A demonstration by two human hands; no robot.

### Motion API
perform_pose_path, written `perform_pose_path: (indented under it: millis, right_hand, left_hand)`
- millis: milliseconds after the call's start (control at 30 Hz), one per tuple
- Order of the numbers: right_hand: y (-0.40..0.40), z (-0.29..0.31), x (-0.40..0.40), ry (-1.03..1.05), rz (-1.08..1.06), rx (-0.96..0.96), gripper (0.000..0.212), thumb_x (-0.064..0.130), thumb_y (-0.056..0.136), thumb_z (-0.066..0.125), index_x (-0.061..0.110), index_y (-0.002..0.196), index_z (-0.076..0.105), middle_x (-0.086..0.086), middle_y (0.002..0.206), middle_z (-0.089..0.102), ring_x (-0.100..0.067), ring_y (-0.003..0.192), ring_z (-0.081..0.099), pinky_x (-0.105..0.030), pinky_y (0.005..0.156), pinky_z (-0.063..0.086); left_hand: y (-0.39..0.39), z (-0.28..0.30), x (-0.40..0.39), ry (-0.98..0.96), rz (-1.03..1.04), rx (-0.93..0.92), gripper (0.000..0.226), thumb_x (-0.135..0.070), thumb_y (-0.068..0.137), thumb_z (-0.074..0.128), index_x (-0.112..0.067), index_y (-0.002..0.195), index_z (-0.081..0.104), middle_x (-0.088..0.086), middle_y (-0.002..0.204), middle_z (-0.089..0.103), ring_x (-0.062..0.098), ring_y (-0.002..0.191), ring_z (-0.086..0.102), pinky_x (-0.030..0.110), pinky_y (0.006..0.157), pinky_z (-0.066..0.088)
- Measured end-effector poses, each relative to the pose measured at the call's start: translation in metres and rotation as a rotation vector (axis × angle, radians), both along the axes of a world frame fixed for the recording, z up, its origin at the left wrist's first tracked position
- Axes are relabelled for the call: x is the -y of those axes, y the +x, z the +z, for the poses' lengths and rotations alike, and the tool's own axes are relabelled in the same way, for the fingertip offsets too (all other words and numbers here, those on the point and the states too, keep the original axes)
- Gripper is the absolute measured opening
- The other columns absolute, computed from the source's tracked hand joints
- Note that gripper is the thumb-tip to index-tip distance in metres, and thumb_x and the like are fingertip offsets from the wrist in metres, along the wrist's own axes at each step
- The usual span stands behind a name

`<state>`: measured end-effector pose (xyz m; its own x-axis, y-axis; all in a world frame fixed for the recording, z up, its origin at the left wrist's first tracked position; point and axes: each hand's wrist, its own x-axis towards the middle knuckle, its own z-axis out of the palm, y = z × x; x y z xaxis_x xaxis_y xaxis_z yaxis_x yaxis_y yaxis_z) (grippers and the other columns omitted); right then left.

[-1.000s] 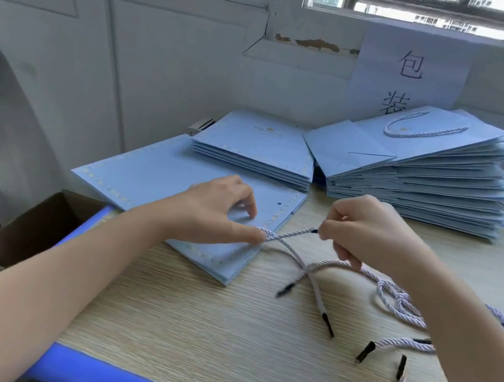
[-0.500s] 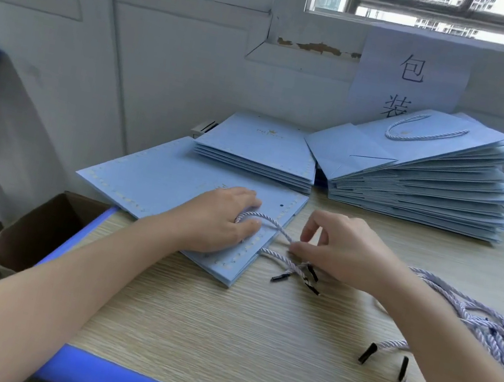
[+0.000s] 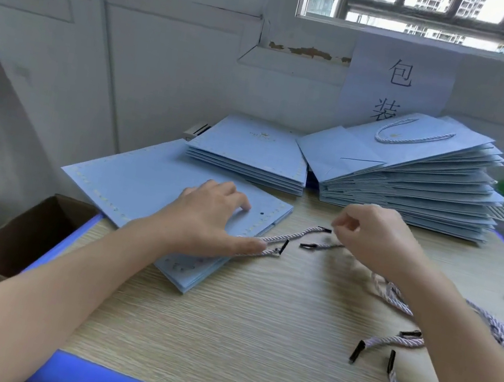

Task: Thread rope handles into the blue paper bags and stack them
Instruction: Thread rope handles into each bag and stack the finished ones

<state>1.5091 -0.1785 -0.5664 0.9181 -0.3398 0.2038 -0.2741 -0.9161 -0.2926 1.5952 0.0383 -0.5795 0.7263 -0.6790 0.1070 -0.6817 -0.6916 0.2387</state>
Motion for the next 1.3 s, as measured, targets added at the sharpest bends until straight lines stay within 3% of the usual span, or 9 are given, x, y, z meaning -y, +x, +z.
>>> perform_pose_path:
  millis: [100,333,567,667,767,867,1000,1133,1300]
  right_hand:
    - [0.002,-0.002,-0.013,-0.023,0.163,-0.076,0.020,0.021,0.090,0.056,0.023,0.107,0.067,0.002,0.103,0.059,-0.015,0.093,0.052,-0.030,0.083,0.044]
    - [0.003,-0.007,-0.014,-0.014,0.147,-0.044,0.006,0.025,0.091,0.057,0.023,0.094,0.062,0.002,0.101,0.049,-0.017,0.088,0.049,-0.034,0.084,0.045]
    - [0.003,0.000,-0.017,-0.037,0.095,-0.059,0.019,0.009,0.090,0.053,0.016,0.096,0.069,0.001,0.089,0.058,-0.016,0.087,0.048,-0.027,0.077,0.042]
    - [0.002,0.001,-0.017,-0.102,0.081,-0.094,0.015,0.008,0.089,0.054,0.010,0.094,0.069,-0.001,0.092,0.057,-0.021,0.096,0.052,-0.029,0.079,0.043]
    - [-0.001,0.000,-0.015,-0.155,0.077,-0.080,0.013,0.009,0.090,0.052,0.007,0.090,0.065,-0.007,0.097,0.060,-0.027,0.094,0.056,-0.036,0.081,0.047]
    - [-0.001,0.002,-0.018,0.088,0.133,0.089,0.010,0.010,0.092,0.053,0.008,0.087,0.062,-0.006,0.085,0.065,-0.021,0.079,0.062,-0.033,0.075,0.051]
    - [-0.002,0.006,-0.031,0.521,0.253,0.173,0.011,0.000,0.088,0.059,0.008,0.084,0.066,-0.004,0.065,0.066,-0.007,0.052,0.063,-0.015,0.056,0.053]
    - [-0.001,0.001,-0.038,0.674,0.299,0.155,0.006,-0.002,0.085,0.063,0.002,0.080,0.064,-0.011,0.068,0.068,-0.015,0.059,0.069,-0.022,0.055,0.055]
    - [0.007,-0.010,-0.037,0.578,0.311,0.106,0.007,0.012,0.079,0.073,0.015,0.073,0.071,0.002,0.065,0.066,-0.010,0.060,0.054,-0.027,0.061,0.043]
  left_hand:
    - [0.002,-0.001,-0.002,-0.081,-0.034,-0.001,0.055,-0.064,0.081,0.054,-0.026,0.120,0.052,-0.012,0.111,0.046,0.008,0.106,0.037,0.031,0.094,0.036]
    - [0.006,-0.005,-0.001,-0.152,-0.066,0.047,0.031,-0.043,0.090,0.056,-0.022,0.112,0.059,-0.009,0.101,0.049,0.009,0.099,0.041,0.024,0.079,0.031]
    - [-0.003,-0.003,-0.001,-0.139,-0.137,0.015,0.053,-0.067,0.076,0.054,-0.026,0.109,0.062,-0.010,0.095,0.051,0.006,0.092,0.045,0.020,0.077,0.036]
    - [-0.010,-0.006,0.005,-0.119,-0.154,0.037,0.048,-0.064,0.079,0.060,-0.029,0.112,0.056,-0.011,0.095,0.041,0.008,0.096,0.036,0.025,0.086,0.033]
    - [-0.013,-0.010,0.010,-0.004,-0.137,0.025,0.069,-0.077,0.068,0.045,-0.034,0.122,0.044,-0.009,0.109,0.032,0.008,0.103,0.026,0.029,0.095,0.028]
    - [-0.015,-0.010,0.011,0.003,-0.125,0.012,0.073,-0.076,0.064,0.039,-0.033,0.124,0.042,-0.010,0.113,0.033,0.009,0.107,0.026,0.030,0.097,0.029]
    - [-0.014,-0.009,0.010,-0.071,-0.197,-0.031,0.056,-0.071,0.066,0.047,-0.036,0.110,0.041,-0.014,0.108,0.038,0.006,0.101,0.028,0.027,0.092,0.032]
    - [-0.017,-0.009,0.010,-0.095,-0.248,-0.032,0.048,-0.068,0.067,0.050,-0.035,0.100,0.037,-0.015,0.103,0.038,0.004,0.095,0.028,0.026,0.088,0.032]
    - [-0.017,-0.009,0.010,-0.156,-0.248,-0.027,0.044,-0.064,0.069,0.057,-0.032,0.094,0.041,-0.013,0.101,0.043,0.006,0.095,0.031,0.025,0.083,0.031]
